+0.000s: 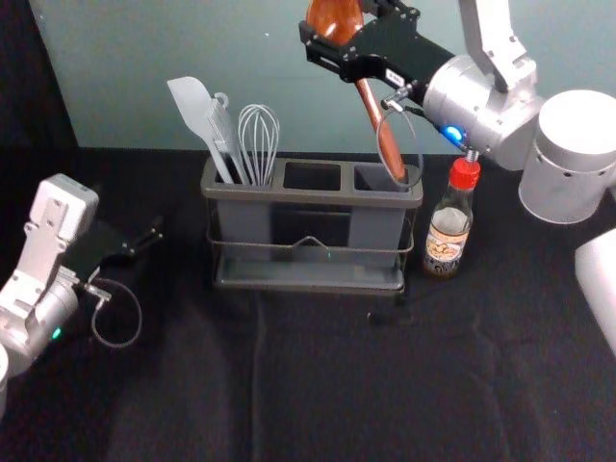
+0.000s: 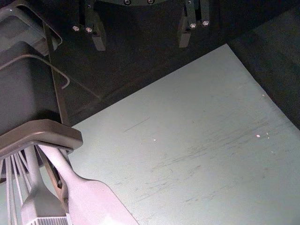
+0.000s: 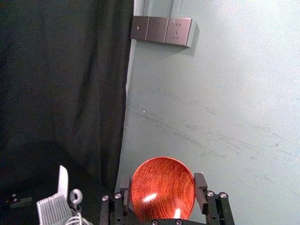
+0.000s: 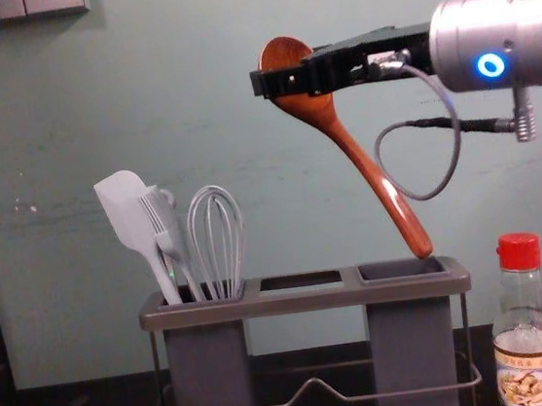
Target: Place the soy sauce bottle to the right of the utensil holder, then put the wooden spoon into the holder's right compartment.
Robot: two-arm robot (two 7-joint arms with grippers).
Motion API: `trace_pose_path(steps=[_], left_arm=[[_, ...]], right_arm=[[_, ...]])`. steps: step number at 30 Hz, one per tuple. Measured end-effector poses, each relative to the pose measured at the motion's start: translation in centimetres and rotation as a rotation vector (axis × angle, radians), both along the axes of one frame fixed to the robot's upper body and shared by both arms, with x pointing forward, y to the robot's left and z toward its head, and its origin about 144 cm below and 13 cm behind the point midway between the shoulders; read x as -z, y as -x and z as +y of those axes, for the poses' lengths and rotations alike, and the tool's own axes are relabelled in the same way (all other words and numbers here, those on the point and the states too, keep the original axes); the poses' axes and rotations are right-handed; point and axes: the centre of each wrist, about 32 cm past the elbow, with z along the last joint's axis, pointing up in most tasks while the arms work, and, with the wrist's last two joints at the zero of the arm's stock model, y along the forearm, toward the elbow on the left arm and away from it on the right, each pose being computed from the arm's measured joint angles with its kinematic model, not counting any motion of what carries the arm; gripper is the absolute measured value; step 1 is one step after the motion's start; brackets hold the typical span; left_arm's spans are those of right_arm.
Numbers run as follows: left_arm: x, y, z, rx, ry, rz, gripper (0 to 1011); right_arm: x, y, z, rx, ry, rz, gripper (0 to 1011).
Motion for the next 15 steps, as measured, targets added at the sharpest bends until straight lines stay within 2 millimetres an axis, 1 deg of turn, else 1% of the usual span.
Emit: trace_pose_path(steps=[5,15], left_arm=[[0.00,0.00,0.00,0.000,0.000,0.000,1005],[0.00,0.00,0.00,0.000,0.000,0.000,1005]], right_arm=[[0.26,-0.74,0.44,-0.005,0.001,0.008,835],[1.03,-0.85,0.66,-0.017,-0.006,0.026,835]])
